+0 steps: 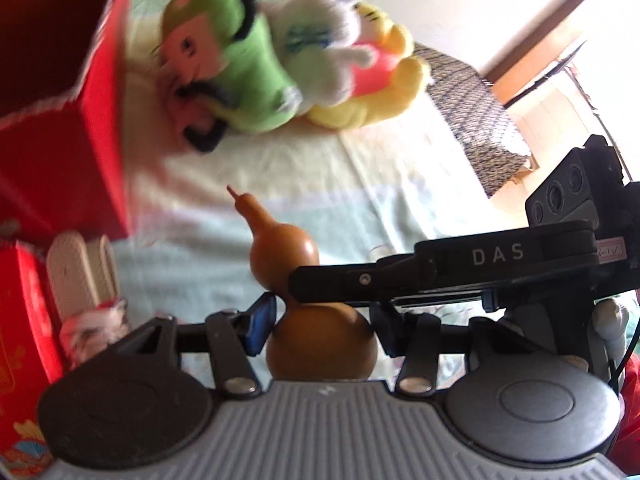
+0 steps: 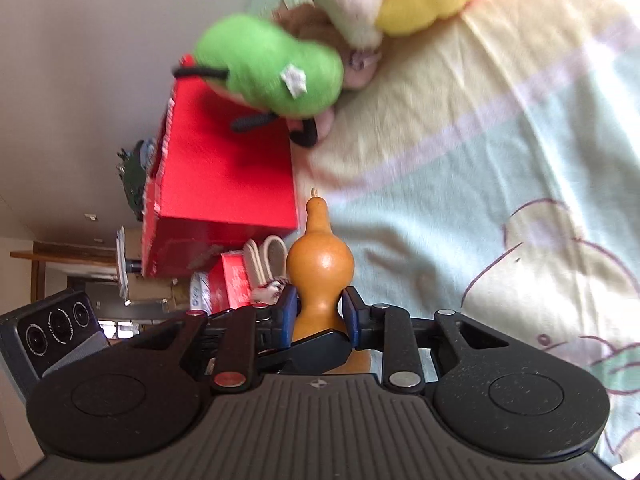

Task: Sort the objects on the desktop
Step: 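Grasp the orange bottle gourd with the right tool and lift it, then lower the gourd into the red box and open the right tool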

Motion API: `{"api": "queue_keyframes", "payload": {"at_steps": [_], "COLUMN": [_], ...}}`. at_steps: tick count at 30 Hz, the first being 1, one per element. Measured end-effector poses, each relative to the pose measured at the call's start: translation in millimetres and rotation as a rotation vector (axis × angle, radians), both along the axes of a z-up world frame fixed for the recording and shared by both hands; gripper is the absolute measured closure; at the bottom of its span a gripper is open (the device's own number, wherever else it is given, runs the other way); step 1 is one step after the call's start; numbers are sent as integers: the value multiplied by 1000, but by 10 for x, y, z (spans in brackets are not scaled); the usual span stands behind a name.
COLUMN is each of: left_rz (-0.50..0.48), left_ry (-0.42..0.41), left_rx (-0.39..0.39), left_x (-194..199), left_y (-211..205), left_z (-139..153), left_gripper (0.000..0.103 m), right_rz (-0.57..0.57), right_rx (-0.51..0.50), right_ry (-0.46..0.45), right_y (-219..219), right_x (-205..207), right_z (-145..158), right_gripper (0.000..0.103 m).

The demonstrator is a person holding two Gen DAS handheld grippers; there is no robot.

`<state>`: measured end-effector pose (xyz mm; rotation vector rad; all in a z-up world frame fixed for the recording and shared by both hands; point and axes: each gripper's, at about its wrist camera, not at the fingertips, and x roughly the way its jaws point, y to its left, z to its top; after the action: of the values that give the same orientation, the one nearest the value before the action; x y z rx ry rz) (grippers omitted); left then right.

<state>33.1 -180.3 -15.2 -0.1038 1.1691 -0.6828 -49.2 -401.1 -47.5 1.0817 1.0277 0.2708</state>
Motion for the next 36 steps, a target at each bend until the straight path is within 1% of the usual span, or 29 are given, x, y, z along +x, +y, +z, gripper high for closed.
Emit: {"api": "queue_keyframes", "payload": {"at_steps": [1, 3, 4, 8, 11, 14, 16, 18, 20, 25, 28, 31, 36], "left_rz": [-13, -30, -38, -48, -36, -13, 5, 24, 38, 71, 79, 83, 83], "left_ry": [-19, -60, -83, -171, -224, -269, -287, -296, -294, -259, -244, -207, -130], "left_rx": [-12, -34, -42, -68, -86, -92, -83, -70, -59, -21, 19, 60, 128], "left_x": [3, 18, 32, 136, 259, 398, 502, 600, 713, 1012, 1146, 1306, 1543], "left_y": [-30, -67, -77, 6, 174, 458, 642, 830, 1068, 1558, 1812, 2024, 2283], "left_z": [86, 267, 369, 763, 1046, 1270, 1370, 1404, 1423, 1318, 1161, 953, 575], "left_gripper": [53, 53, 53, 53, 53, 53, 53, 53, 53, 53, 54, 55, 55], "right_rz": [-14, -38, -46, -59, -42, -11, 6, 18, 25, 52, 65, 80, 102], "right_rx": [-4, -16, -20, -41, -61, -85, -87, -74, -57, -53, -66, -85, -72], "right_ry": [-18, -70, -90, -186, -253, -312, -331, -322, -309, -266, -226, -171, -29], "right_y": [-74, -9, -50, 69, 195, 398, 539, 698, 853, 1289, 1539, 1793, 2111], "right_x": [-41, -20, -32, 123, 335, 625, 822, 1045, 1242, 1685, 1931, 2157, 2511], "right_z": [81, 269, 355, 725, 1036, 1299, 1420, 1474, 1483, 1395, 1285, 1131, 759], "right_gripper": [75, 75, 75, 75, 75, 75, 75, 75, 75, 76, 76, 76, 76]}}
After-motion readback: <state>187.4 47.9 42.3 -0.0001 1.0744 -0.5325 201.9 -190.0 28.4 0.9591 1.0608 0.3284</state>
